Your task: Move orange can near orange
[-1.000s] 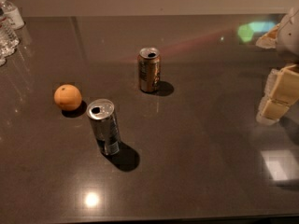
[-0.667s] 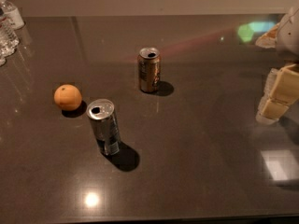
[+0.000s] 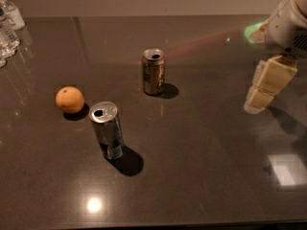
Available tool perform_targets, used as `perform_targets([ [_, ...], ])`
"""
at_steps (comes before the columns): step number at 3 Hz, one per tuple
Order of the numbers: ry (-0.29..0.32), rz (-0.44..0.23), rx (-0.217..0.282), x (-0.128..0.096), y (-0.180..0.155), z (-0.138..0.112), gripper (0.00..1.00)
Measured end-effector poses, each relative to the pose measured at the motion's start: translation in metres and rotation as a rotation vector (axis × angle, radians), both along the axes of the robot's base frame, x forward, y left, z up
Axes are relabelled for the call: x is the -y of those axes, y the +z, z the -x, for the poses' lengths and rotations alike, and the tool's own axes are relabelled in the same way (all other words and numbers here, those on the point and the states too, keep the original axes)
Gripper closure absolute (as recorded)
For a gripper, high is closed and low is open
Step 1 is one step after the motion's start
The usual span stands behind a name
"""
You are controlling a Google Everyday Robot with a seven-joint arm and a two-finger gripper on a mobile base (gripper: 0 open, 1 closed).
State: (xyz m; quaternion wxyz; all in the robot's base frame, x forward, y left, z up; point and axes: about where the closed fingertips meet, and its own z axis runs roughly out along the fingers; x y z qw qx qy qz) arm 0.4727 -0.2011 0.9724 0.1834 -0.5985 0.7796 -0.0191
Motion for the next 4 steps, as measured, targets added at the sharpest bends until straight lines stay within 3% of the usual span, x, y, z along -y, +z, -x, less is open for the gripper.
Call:
perform_targets([
  [2, 0.03, -0.114, 0.059, -0.041, -0.019, -0.054, 0.0],
  [4, 0.018, -0.266, 0.043, -0.089, -0.035, -0.099, 0.0],
])
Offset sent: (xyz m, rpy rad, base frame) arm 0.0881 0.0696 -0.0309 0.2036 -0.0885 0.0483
